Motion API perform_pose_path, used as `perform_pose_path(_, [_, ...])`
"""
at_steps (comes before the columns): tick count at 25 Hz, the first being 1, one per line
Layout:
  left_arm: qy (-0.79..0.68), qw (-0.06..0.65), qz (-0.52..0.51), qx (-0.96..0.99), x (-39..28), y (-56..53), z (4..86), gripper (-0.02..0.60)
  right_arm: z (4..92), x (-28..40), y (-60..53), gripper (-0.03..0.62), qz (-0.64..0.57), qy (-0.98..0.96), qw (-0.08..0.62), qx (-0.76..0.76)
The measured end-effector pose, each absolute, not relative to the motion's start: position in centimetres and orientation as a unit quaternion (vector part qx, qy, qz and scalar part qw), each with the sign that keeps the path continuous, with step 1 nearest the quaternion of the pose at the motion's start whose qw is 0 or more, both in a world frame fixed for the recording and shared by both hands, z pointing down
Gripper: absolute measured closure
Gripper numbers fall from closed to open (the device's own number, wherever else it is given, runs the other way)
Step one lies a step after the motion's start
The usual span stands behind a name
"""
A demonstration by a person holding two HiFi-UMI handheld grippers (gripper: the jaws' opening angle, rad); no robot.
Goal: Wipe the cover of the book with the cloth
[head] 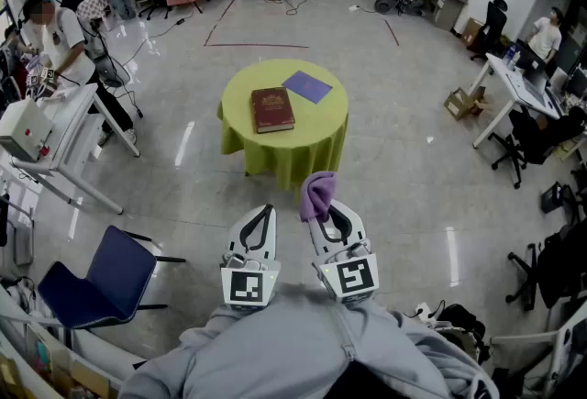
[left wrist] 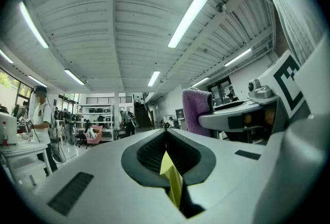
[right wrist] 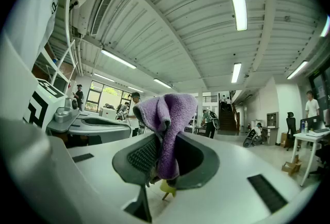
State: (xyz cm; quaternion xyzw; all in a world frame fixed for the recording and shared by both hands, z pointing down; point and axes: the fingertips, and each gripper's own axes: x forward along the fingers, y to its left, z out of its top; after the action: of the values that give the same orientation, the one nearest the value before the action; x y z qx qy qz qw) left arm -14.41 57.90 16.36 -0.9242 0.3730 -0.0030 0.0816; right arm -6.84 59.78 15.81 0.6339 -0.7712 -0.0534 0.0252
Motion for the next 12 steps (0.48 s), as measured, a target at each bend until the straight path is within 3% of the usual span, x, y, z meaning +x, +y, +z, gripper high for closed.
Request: perform_pose_path(12, [0.375,0.081,0.001,-0.923,-11.4,59.1,17.2,0.563,16.6,-3.9,60.6,0.496,-0.044,-0.776,0.005,0.629])
